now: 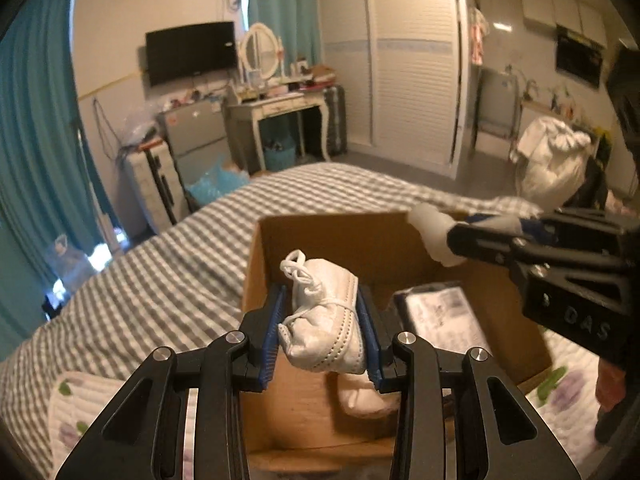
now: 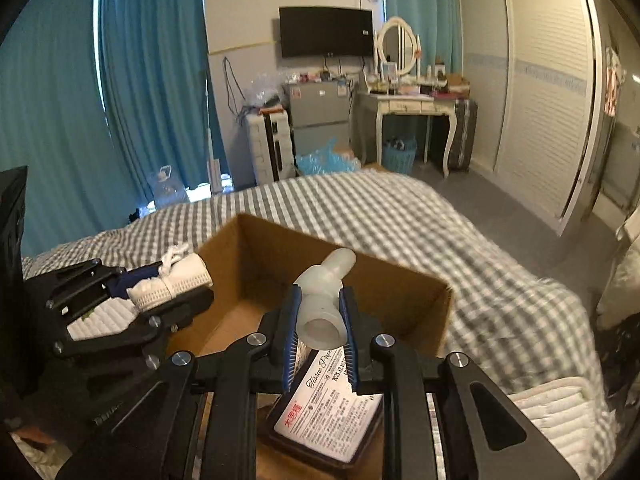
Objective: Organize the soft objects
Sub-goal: 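Carry the shoe and bottle into the cardboard box and open both tools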
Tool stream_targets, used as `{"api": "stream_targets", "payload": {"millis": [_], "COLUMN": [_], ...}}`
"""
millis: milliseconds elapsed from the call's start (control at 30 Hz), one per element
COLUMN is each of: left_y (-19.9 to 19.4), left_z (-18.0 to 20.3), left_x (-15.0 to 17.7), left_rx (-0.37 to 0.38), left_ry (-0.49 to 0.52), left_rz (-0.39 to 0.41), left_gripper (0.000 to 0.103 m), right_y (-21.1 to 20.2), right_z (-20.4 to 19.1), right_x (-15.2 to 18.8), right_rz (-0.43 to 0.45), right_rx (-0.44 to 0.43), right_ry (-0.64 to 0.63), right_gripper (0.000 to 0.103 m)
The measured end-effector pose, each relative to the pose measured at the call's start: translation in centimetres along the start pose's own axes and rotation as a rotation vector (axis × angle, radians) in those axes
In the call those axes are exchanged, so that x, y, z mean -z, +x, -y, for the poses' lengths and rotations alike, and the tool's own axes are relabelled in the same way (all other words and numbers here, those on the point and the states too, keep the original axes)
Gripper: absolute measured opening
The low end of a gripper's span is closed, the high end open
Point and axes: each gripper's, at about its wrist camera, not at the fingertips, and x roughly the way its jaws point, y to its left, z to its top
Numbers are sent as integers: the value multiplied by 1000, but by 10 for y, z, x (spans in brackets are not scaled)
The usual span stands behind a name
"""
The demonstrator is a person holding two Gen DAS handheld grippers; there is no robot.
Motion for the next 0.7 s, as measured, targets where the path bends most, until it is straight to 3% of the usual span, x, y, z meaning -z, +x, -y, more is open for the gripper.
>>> {"api": "stream_targets", "payload": {"millis": [67,100,167,300,467,700], "left_y": [2,1,-7,-36,-109,-236], "left_z": [7,7,3,-7,-22,-33], "left_x": [3,4,4,-10,-32,-42], "left_rx": [-21,-33,-32,-61,-93,-128], "left_ry": [29,26,-12,-42,-47,-4], "left_rz": [-1,0,11,51,127,263], "left_gripper": [41,62,84,84,84,85], "right_y": [8,10,8,-20,-90,-208], "right_z": [2,4,4,2,-11,-50], "right_x": [2,2,-1,-10,-37,-53], "right_rz": [-7,-5,-11,26,92,180], "right_rx": [-4,-4,6,48,81,90], "right_ry": [2,6,9,4,-19,-60], "right_gripper": [20,21,26,45,46,57]}}
